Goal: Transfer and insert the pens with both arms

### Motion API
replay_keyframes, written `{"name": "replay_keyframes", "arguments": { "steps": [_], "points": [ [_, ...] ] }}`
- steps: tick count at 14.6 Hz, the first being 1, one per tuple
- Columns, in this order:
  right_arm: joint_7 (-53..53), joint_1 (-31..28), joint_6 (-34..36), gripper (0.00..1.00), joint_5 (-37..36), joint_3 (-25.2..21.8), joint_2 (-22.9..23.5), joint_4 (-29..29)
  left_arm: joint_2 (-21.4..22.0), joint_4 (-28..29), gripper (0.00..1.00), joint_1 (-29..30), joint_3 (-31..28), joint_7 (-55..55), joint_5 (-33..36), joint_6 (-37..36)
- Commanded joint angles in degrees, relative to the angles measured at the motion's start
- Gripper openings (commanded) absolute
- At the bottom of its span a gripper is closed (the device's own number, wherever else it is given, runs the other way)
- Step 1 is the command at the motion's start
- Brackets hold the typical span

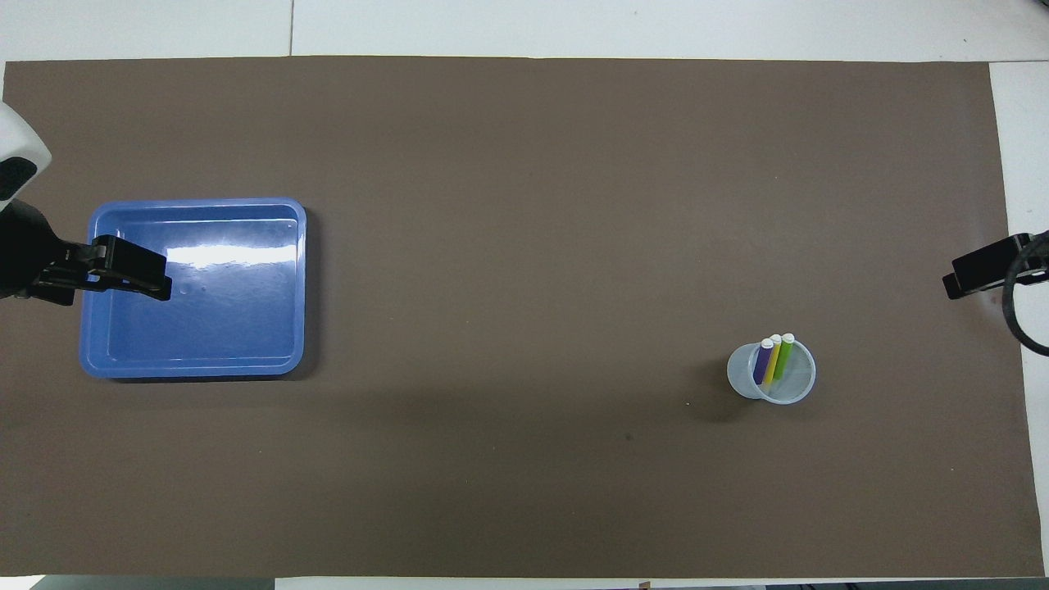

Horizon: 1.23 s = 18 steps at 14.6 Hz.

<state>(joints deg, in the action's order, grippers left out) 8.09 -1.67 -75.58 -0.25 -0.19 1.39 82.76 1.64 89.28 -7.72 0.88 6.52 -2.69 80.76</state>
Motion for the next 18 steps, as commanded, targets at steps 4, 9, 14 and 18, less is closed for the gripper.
{"name": "replay_keyframes", "arguments": {
  "steps": [4,9,14,18],
  "points": [
    [-1.4,-2.0,0.6,1.0,-0.3,1.4,0.3,-0.8,-0.4,-1.1,1.0,1.0,0.5,-0.7,0.8,-0.9],
    [-1.3,-1.7,1.2,1.0,-0.4,1.0,0.8,-1.3,-0.4,-1.1,1.0,0.9,0.4,-0.6,0.8,-0.7],
    [-1.3,-1.7,1.2,1.0,-0.2,0.3,0.6,-1.3,-0.4,-1.0,1.0,1.0,0.4,-0.6,0.8,-0.4],
    [-1.4,-1.5,1.1,1.0,-0.3,-1.2,0.0,-0.7,-0.4,-1.0,1.0,1.0,0.4,-0.6,0.8,0.1]
  ]
}}
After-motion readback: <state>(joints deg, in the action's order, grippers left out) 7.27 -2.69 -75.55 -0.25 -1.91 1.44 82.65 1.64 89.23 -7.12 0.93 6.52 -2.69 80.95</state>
